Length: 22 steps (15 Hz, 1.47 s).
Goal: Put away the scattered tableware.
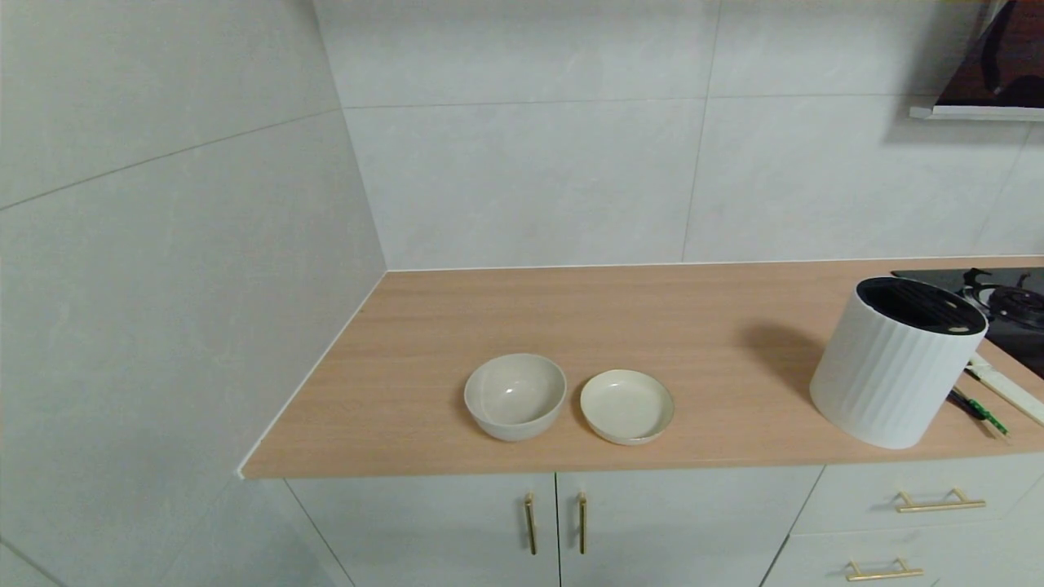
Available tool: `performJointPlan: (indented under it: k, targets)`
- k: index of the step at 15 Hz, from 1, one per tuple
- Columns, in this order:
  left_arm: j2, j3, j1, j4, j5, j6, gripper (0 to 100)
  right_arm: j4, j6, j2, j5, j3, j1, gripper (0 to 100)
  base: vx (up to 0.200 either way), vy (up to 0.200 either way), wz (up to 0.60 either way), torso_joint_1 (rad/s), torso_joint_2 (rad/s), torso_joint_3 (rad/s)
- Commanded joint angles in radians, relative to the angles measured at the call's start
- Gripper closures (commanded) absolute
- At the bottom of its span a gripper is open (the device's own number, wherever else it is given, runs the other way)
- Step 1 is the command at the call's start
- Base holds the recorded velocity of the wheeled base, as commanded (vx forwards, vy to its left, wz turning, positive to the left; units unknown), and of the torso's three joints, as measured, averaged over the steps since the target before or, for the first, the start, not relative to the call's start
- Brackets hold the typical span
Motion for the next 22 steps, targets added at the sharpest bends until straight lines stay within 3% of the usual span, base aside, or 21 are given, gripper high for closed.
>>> performJointPlan:
  k: [1,8,22]
  targets:
    - [0.000,-0.001,0.000,0.000,0.000,-0.001,0,0.000,0.000,0.002,0.001,0.000,0.000,0,0.000,0.000,0.00,0.000,0.00,0.000]
    - [0.000,0.001,0.000,0.000,0.000,-0.001,0,0.000,0.000,0.002,0.001,0.000,0.000,0,0.000,0.000,0.00,-0.029,0.06,0.031]
    - [0.000,0.001,0.000,0.000,0.000,-0.001,0,0.000,0.000,0.002,0.001,0.000,0.000,0,0.000,0.000,0.00,-0.233,0.51,0.279]
